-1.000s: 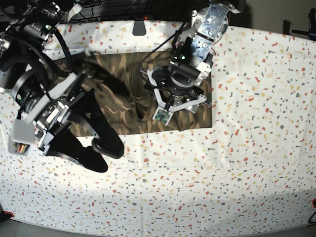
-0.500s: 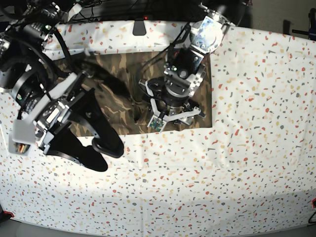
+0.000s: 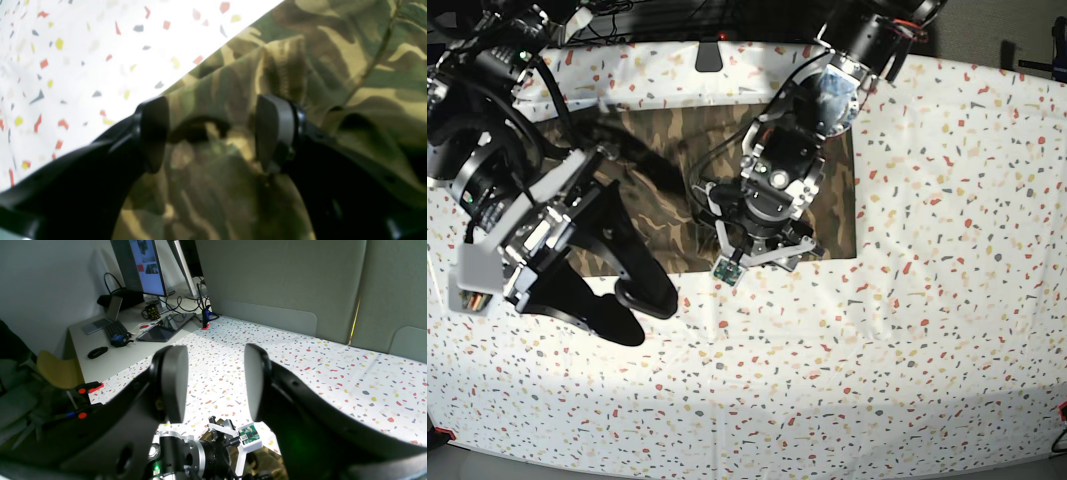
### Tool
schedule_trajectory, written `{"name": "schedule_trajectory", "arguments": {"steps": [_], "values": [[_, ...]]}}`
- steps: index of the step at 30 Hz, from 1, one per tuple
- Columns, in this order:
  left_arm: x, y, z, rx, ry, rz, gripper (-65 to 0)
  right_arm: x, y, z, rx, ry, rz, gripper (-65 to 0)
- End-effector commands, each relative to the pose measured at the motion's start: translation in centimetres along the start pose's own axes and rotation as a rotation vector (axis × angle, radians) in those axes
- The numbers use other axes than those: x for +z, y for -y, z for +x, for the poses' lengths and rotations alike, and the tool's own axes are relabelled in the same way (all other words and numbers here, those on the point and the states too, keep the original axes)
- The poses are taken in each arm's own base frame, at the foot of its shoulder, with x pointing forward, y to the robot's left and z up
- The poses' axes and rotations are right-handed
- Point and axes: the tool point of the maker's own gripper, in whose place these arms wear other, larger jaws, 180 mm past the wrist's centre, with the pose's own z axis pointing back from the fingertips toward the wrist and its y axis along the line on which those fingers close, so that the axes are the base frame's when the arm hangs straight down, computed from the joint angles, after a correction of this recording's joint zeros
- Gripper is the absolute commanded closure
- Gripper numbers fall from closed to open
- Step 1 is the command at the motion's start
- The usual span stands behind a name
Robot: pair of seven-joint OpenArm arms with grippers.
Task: Fold the T-shirt properly
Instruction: 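Press the folded shirt flat with the left gripper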
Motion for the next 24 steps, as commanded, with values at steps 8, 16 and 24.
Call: {"name": "schedule_trajectory", "arguments": {"steps": [8,16,24], "values": [[0.5,-2.1,4.0,-0.086,0.105,0.098,-40.1,0.0,-0.2,0.8,0.03,0.022,0.005,-27.8],[4.5,-6.6,6.3,-0.082,0.152,0.176,-40.1,0.0,0.2,0.6,0.039,0.012,-0.015,-27.8],[4.0,-3.2,1.0,0.027,0.088,0.004,-40.1,0.0,0.2,0.7,0.039,0.015,-0.014,-27.8]]}}
